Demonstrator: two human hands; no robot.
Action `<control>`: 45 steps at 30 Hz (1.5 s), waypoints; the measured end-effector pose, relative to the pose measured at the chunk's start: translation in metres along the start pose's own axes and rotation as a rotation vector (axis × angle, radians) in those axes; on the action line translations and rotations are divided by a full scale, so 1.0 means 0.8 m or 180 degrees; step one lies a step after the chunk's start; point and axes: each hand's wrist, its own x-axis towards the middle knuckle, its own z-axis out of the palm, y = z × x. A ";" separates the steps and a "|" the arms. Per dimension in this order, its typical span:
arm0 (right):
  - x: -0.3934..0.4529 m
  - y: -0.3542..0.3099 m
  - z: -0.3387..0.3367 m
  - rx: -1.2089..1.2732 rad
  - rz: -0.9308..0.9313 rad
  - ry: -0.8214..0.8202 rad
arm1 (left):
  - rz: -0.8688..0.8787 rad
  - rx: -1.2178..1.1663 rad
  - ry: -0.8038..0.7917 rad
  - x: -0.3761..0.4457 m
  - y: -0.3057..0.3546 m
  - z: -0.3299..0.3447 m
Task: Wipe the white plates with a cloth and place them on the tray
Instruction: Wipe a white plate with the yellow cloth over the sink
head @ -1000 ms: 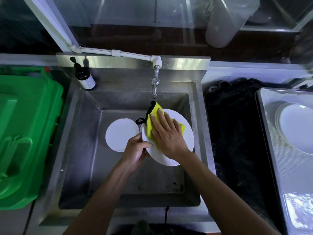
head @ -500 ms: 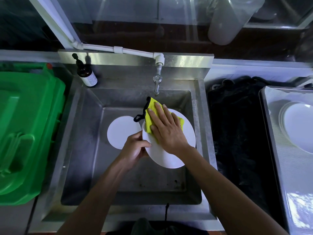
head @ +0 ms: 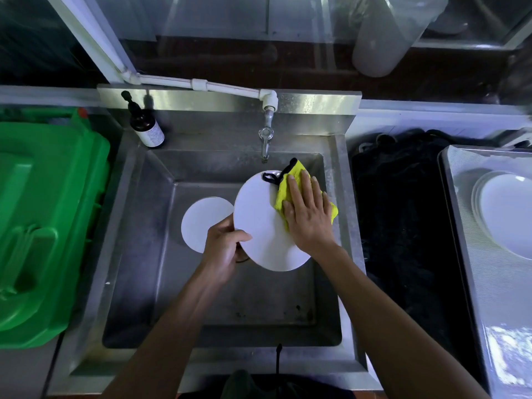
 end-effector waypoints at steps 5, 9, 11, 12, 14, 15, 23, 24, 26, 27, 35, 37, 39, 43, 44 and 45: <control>-0.027 0.000 0.011 0.0194 0.0165 -0.0160 | 0.0081 -0.0300 0.0187 0.001 0.009 0.008; -0.049 -0.015 0.020 0.0321 0.0237 -0.0189 | 0.0115 -0.0472 0.0241 0.004 0.010 0.013; -0.059 -0.026 0.024 0.0352 0.0226 -0.0201 | 0.0112 -0.0545 0.0290 0.004 0.007 0.014; -0.063 -0.033 0.025 0.0370 0.0207 -0.0219 | 0.0117 -0.0573 0.0300 0.004 0.005 0.014; -0.070 -0.047 0.028 0.0396 0.0143 -0.0252 | 0.0146 -0.0648 0.0320 0.002 0.003 0.015; -0.074 -0.055 0.029 0.0419 0.0104 -0.0261 | 0.0165 -0.0689 0.0340 0.002 0.003 0.015; -0.091 -0.095 0.030 0.0442 -0.0194 -0.0314 | 0.0263 -0.0714 0.0635 0.005 0.010 0.008; -0.094 -0.093 0.030 0.0398 -0.0256 -0.0316 | 0.0273 -0.0738 0.0632 0.004 0.010 0.006; -0.097 -0.082 0.032 0.0326 -0.0331 -0.0309 | 0.0239 -0.0768 0.0599 0.004 0.009 -0.001; -0.096 -0.074 0.033 0.0309 -0.0309 -0.0311 | 0.0201 -0.0781 0.0591 0.005 0.010 -0.004; -0.063 -0.021 0.027 0.0382 0.0035 -0.0241 | 0.0149 -0.0533 0.0572 0.005 0.007 -0.014; -0.053 -0.015 0.021 0.0472 0.0112 -0.0177 | 0.0123 -0.0462 0.0475 0.003 0.007 -0.015; -0.041 -0.009 0.014 0.0567 0.0209 -0.0122 | 0.0087 -0.0346 0.0368 0.003 0.007 -0.016; -0.018 0.004 -0.002 0.0852 0.0237 -0.0020 | 0.0039 -0.0070 0.0144 0.003 -0.001 -0.026; -0.012 0.008 -0.006 0.0960 0.0210 -0.0013 | 0.0020 -0.0004 0.0104 0.003 -0.003 -0.028; -0.007 0.012 -0.009 0.1062 0.0194 -0.0037 | 0.0001 0.0053 0.0072 0.002 -0.004 -0.030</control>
